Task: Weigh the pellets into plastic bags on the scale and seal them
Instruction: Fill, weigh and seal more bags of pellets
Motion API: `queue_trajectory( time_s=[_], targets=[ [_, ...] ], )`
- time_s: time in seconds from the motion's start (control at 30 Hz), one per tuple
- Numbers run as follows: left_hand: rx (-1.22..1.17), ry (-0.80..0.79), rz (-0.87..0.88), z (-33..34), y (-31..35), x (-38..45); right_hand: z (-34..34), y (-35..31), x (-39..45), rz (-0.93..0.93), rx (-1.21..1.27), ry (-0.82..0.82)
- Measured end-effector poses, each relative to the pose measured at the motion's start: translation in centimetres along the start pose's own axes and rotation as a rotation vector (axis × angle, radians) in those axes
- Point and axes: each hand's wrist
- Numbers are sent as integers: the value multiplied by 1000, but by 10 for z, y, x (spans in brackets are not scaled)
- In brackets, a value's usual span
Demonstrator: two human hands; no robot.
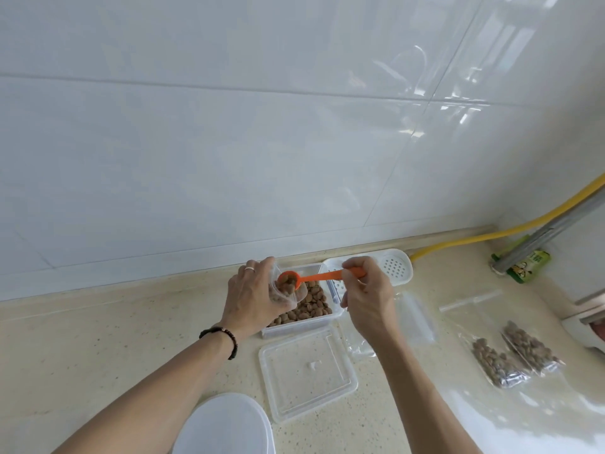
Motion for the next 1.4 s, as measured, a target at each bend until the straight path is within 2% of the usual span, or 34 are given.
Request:
queue_trajectory(
  time_s=[0.07, 0.13, 0.3, 0.53, 0.67, 0.87, 1.03, 1.17, 1.33, 1.4],
  targets=[
    [-72, -1, -12, -1, 4, -1, 0, -7, -6, -125, -60, -5],
    [-118, -4, -27, -1, 5, -3, -5, -13, -10, -172, -94, 35],
    [-186, 1, -31, -5, 14, -12, -24, -28, -27, -125, -60, 118],
    [-291, 14, 25, -10, 43, -32, -61, -25, -62, 178, 246, 358],
    [-364, 43, 105, -10, 66, -54, -76, 7, -97, 424, 432, 516],
    [-364, -21, 219, 5, 89, -94, -75, 93, -184, 826, 563, 542],
    [-324, -119, 281, 19, 96, -119, -61, 126, -239, 975, 613, 556],
    [-306, -184, 312, 24, 101, -132, -51, 135, -256, 979, 477, 545],
    [-301, -207, 342, 24, 107, -141, -52, 123, -249, 1002, -143, 443],
    [-314, -211, 336, 20, 109, -141, -60, 103, -236, 880, -177, 457]
  ],
)
Point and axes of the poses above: each hand's wrist, its own x-axis towards the middle knuckle, its own z-axis out of the palm, y = z × x, and after that the axes turned 3 degrees about -x, right-handed
